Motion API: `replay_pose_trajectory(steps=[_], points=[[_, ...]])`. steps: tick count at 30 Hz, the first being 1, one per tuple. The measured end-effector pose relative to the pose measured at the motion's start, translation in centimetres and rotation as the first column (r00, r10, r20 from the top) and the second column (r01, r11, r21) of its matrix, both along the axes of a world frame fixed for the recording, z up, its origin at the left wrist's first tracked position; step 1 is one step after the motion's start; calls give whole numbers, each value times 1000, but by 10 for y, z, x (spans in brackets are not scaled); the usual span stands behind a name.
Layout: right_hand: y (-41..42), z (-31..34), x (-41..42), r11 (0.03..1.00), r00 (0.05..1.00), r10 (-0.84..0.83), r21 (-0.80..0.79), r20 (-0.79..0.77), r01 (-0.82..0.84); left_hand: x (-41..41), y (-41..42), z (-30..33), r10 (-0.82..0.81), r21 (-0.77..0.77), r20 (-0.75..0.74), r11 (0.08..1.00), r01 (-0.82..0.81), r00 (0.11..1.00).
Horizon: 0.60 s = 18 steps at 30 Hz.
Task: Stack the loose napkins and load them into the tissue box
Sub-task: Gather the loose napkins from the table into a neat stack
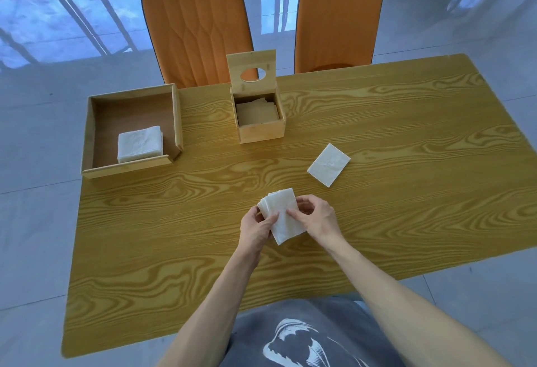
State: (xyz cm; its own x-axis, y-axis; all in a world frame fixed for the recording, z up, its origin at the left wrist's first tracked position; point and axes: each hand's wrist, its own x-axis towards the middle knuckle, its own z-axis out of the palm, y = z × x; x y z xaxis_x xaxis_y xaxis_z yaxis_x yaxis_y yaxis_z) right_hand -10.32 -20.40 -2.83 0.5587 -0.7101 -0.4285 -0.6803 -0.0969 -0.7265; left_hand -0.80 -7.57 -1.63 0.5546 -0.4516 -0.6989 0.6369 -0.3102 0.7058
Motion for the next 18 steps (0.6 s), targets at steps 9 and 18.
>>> replay_pose_trajectory(steps=[9,18], points=[[-51,12,14,901,899,-430,-111,-83,420,12,1,-3,68,46,2,997,-68,998],[-79,9,36,843,815,-536,-83,-220,532,20,-8,1,86,51,-2,995,-85,996]])
